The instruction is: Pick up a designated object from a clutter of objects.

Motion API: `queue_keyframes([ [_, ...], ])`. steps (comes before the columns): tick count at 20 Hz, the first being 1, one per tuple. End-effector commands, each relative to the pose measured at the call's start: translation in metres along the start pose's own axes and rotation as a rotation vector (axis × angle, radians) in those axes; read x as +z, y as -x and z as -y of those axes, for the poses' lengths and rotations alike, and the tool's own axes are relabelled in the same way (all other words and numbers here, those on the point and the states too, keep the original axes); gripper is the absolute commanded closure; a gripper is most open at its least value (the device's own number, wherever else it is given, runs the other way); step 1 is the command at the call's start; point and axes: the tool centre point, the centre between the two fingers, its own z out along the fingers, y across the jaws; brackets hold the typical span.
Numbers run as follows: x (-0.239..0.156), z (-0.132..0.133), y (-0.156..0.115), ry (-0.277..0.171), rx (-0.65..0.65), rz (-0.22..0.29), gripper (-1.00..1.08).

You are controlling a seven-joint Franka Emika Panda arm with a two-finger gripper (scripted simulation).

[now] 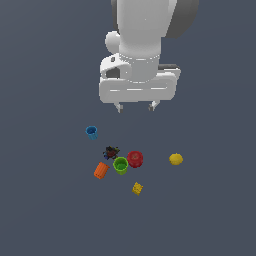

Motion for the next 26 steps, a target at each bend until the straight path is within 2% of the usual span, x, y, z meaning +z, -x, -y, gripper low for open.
queue_keyframes([
  [1,0.0,0.0,0.0,0.0,0.0,0.0,-0.92],
  [12,-0.001,0.018,-0.004,-0.036,-0.01,-0.002,-0.92],
  [19,0.007,0.014,-0.008,-0.035,0.017,0.0,-0.92],
  [26,0.038,0.005,-0.021,-0.037,0.119,0.007,-0.92],
])
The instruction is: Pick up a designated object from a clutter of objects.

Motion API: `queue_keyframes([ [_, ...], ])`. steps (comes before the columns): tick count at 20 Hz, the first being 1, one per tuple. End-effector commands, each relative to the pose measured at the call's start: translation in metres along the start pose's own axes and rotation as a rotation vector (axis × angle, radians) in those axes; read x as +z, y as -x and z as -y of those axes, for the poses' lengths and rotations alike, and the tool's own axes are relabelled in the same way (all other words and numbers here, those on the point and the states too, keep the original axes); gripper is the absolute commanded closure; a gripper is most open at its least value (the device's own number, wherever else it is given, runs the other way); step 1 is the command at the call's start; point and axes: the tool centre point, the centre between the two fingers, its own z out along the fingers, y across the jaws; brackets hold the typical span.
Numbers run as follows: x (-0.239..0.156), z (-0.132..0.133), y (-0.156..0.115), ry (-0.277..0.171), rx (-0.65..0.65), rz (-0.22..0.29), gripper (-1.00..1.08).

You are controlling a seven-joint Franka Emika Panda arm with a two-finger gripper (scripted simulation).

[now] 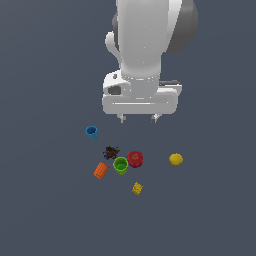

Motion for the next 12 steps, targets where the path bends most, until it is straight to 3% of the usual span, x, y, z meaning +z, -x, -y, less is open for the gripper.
queue_keyframes([
  [1,0.015,-0.005,-0.006,0.0,0.047,0.003,-0.92],
  [12,0.118,-0.039,-0.035,0.015,0.364,0.015,-0.92],
])
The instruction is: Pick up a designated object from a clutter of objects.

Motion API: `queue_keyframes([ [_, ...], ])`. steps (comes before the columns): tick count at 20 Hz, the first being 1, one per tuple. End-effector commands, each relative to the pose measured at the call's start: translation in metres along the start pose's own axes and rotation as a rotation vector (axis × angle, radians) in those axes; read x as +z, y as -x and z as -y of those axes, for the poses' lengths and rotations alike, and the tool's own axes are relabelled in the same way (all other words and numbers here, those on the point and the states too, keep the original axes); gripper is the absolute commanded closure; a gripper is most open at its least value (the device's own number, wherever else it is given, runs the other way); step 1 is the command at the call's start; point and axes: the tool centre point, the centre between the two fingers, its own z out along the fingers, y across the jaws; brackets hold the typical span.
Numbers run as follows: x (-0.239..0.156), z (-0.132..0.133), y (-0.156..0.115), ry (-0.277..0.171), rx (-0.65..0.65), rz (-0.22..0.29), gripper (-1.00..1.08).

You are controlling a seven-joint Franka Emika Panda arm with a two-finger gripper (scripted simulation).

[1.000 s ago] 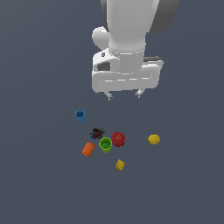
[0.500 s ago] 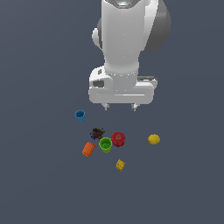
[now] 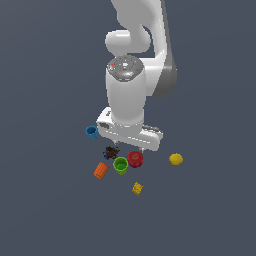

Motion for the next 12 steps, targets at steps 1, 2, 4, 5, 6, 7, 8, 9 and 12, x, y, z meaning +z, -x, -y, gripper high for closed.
queue_keyframes([
  [1,0.026,-0.007,-0.007,0.006,0.076,0.001,-0.92],
  [2,0.035,-0.009,-0.01,0.009,0.103,0.001,-0.92],
  [4,0.051,-0.014,-0.013,0.014,0.151,0.001,-0.92],
  [5,0.059,-0.017,-0.015,0.017,0.173,0.001,-0.92],
  [6,0.066,-0.019,-0.016,0.019,0.193,0.001,-0.92],
  [7,0.072,-0.021,-0.017,0.021,0.211,0.001,-0.92],
  [8,0.078,-0.023,-0.018,0.023,0.228,0.0,-0.92],
  [9,0.084,-0.025,-0.019,0.025,0.243,0.0,-0.92],
  [12,0.096,-0.029,-0.021,0.03,0.279,-0.001,-0.92],
])
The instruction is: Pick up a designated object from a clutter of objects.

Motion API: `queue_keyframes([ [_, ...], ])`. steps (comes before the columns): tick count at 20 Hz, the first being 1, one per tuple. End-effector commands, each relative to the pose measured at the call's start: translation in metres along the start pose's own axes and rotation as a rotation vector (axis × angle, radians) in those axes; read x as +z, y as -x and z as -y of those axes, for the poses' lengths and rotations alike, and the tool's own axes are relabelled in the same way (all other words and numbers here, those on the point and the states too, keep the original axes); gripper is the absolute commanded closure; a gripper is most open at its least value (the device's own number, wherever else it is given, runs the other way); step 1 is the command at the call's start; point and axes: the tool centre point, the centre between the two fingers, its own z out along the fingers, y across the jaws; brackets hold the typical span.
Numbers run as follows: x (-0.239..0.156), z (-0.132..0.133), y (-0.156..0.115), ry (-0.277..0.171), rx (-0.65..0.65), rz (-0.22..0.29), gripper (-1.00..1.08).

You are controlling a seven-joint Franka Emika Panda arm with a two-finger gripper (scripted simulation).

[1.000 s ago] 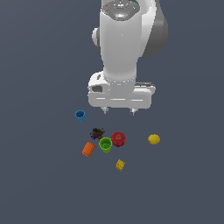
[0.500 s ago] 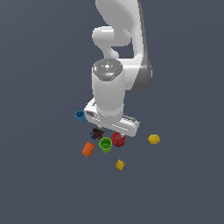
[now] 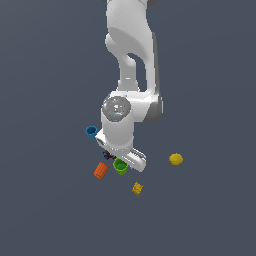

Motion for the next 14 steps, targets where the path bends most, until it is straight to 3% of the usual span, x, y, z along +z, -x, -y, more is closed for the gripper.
queue_keyframes([
  [1,0.009,-0.002,-0.002,0.003,0.028,-0.002,-0.92],
  [14,0.034,-0.005,-0.003,0.006,0.045,-0.002,-0.92],
])
